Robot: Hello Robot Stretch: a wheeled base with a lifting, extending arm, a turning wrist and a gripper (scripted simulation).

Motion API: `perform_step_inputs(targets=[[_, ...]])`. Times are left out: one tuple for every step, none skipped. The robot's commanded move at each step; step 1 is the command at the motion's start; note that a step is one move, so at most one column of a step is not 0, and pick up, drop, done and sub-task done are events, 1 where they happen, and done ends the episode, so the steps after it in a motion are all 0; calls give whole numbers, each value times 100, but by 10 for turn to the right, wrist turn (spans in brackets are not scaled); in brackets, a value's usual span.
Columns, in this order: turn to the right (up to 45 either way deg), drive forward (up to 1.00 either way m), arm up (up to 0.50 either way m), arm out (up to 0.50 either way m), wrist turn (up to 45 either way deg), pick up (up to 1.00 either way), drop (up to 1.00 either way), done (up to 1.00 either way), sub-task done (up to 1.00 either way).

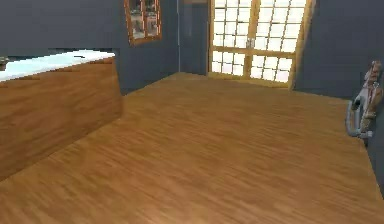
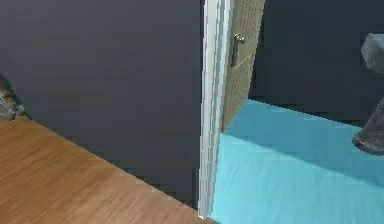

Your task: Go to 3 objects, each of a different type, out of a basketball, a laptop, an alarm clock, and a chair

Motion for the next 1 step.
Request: perform_step_inputs(targets=[[300, 0, 0, 0, 0, 0, 0, 0, 0]])
